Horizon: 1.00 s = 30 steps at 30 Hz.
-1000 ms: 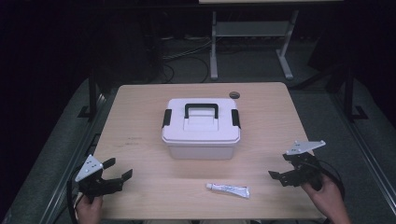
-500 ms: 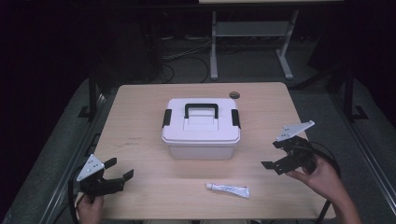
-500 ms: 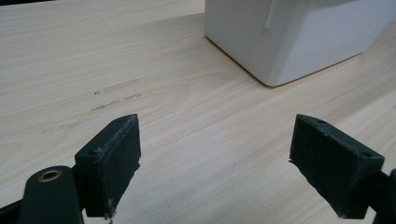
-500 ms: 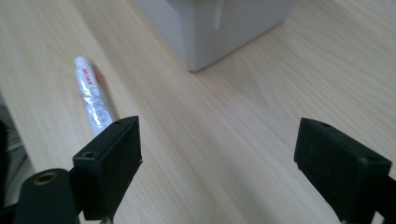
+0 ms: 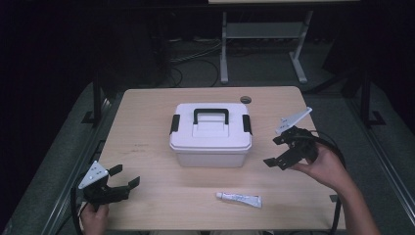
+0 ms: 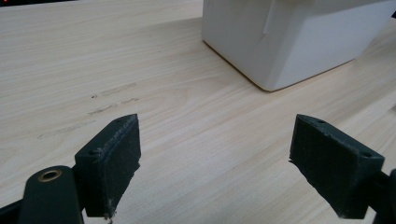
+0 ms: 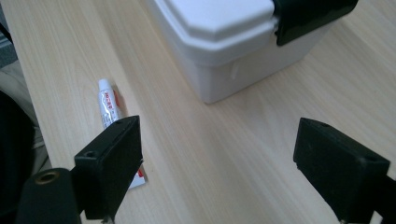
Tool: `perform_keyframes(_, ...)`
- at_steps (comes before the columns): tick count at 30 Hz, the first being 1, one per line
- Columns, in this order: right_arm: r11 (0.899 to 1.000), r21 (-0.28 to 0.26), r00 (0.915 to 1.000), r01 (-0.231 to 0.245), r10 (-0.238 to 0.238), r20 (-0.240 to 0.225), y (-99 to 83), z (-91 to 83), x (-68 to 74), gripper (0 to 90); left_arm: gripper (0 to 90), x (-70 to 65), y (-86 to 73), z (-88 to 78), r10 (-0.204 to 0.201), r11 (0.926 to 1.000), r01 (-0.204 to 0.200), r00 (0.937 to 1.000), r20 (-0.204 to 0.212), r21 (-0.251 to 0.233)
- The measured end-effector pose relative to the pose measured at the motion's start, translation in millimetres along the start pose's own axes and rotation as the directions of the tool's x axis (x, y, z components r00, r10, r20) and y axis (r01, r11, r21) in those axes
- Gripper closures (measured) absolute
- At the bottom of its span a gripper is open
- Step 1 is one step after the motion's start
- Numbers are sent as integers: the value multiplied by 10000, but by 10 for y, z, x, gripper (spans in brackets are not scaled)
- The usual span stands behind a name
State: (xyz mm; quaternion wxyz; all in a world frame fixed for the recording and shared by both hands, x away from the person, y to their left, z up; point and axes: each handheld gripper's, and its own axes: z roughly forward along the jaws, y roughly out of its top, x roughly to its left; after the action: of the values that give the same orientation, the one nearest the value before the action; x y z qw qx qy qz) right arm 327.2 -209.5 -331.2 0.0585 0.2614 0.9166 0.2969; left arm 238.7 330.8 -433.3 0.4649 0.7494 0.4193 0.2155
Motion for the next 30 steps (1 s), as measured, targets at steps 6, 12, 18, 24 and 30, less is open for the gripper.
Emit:
perform_keyframes(6,9995,165,9992,264,-259,-297,239,-9,-55,145,157,13,-5,-3,-4,10000,4,10000,4,-1)
perform_keyframes(12,9983,314,9979,494,-480,-426,425,4,-129,146,157,59,-19,-21,-150,9999,150,9999,42,5)
perform_keyframes(18,9963,420,9951,749,-719,-680,613,19,-170,148,157,89,-25,-33,-166,9999,166,9999,10,0)
perform_keyframes(24,9936,483,9918,1025,-984,-813,806,39,-216,148,157,71,-22,-23,-128,9999,128,9999,24,14)
perform_keyframes(30,9894,681,9882,1285,-1220,-922,996,91,-236,150,157,76,-21,-22,-88,10000,88,10000,41,39)
